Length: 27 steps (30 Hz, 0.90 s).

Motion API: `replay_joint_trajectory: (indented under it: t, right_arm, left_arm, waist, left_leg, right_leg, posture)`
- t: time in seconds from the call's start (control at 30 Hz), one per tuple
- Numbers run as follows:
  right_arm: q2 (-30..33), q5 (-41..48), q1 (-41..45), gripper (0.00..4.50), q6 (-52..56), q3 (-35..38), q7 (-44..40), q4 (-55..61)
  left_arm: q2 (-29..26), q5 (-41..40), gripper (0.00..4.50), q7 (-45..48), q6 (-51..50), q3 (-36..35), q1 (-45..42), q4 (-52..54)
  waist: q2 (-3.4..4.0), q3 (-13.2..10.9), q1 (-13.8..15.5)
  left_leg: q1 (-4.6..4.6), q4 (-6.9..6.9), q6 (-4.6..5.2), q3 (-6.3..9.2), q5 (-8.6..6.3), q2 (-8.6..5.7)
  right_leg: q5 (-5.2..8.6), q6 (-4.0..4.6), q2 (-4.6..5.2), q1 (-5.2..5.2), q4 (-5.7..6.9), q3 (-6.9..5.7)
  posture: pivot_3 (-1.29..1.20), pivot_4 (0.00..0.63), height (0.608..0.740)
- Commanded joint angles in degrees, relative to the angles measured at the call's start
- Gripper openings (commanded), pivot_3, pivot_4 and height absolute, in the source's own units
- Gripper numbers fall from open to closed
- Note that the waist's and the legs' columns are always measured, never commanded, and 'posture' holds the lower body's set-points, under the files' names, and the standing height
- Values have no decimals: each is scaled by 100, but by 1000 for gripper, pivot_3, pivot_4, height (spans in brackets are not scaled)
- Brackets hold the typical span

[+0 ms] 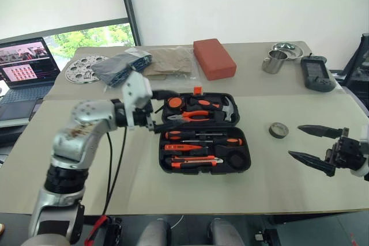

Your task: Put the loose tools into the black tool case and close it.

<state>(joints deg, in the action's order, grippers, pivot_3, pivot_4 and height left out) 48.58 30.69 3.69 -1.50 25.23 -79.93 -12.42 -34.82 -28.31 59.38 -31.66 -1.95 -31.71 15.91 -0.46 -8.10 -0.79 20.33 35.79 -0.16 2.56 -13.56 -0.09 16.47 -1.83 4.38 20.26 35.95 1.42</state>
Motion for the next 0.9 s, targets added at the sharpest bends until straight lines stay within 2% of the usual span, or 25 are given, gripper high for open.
replay_joint_trajectory:
  t: [0.03,0.33,0.5,0.73,0.9]
  right_arm:
    - [78,-570,319,4500,-47,-244,674,-202]
    - [387,-1966,974,4500,235,-1302,1549,-838]
    - [354,-2112,1409,4500,511,-1649,1577,-1078]
    - [272,-2405,2060,4500,762,-2168,1578,-1552]
    - [212,-2609,2398,3072,733,-2436,1623,-1878]
  left_arm:
    - [-299,-151,4476,-56,-81,-305,102,185]
    - [-950,-593,4476,-39,-332,-869,716,626]
    - [-1122,-852,4476,-46,-476,-975,936,879]
    - [-1261,-990,4476,-14,-509,-952,988,904]
    - [-1362,-1137,4500,59,-530,-935,1031,944]
  waist:
    - [0,-2,-13]
    - [4,-16,5]
    - [4,-20,4]
    - [6,-27,-15]
    - [16,-33,-18]
  left_leg:
    - [0,0,0,0,0,0]
    - [0,-1,0,-5,0,-1]
    - [-1,-2,0,-7,0,1]
    - [-1,-2,0,-15,0,2]
    - [-1,-3,0,-45,0,2]
  right_leg:
    - [0,0,-1,1,0,0]
    - [-1,2,2,5,1,9]
    - [-20,36,1,6,-1,11]
    - [-21,37,-4,8,0,10]
    - [-23,42,-4,10,0,10]
  posture:
    - [0,150,707]
    - [0,150,707]
    - [0,150,707]
    - [0,150,707]
    - [0,150,707]
